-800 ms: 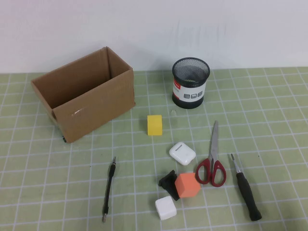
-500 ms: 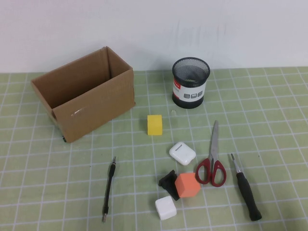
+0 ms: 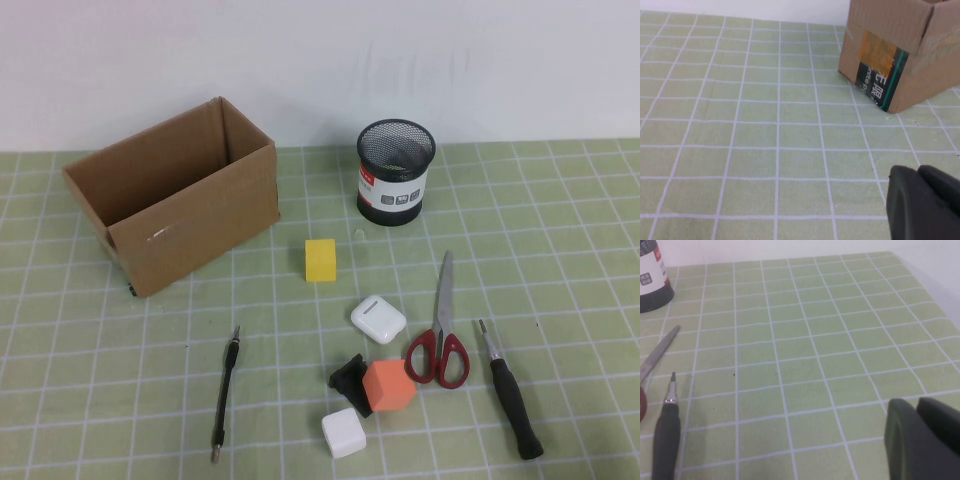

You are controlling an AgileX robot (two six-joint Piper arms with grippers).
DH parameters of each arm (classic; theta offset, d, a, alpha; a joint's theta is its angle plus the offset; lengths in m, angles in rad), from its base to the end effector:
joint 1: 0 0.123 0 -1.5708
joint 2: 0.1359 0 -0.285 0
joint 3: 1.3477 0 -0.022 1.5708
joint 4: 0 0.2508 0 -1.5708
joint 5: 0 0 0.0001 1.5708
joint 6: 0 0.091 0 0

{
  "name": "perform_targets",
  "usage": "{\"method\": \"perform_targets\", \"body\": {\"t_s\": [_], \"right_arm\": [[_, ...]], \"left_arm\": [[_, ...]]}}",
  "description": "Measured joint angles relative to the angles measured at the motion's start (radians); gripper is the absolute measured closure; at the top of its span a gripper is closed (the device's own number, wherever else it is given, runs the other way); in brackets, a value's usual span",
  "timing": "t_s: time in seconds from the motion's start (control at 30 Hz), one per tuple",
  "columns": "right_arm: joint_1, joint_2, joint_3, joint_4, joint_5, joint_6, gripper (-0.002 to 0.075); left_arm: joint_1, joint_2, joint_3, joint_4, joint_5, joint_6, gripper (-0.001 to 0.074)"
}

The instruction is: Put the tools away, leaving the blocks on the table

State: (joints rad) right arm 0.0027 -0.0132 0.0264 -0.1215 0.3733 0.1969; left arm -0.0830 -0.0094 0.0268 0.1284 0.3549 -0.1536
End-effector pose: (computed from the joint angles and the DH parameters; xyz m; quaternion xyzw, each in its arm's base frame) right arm 0.0525 -0.0039 0.1717 0.0457 0.8025 0.0079 0.5949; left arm 0.0534 -0.0004 0.1730 0.0066 0.7995 -0.0171 0.6004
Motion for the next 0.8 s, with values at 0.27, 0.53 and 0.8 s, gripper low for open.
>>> {"method": "perform_targets", "body": {"t_s": [0.27,0.53,0.8], "right_arm": [[0.000,0.000,0.004,-0.021,-0.066,0.000,0.0732],[0.000,0.000,0.004,-0.029,-0.333,0.000,0.0732],[0.000,0.000,0.004,-0.030,-0.475,0.000,0.0733]], "left_arm": [[0.000,0.000,0.000,0.000,0.000,0.000,0.0738],[0.000,0.000,0.000,0.000,0.000,0.000,0.0738],[0.000,0.000,0.000,0.000,0.000,0.002,0.0741]]}}
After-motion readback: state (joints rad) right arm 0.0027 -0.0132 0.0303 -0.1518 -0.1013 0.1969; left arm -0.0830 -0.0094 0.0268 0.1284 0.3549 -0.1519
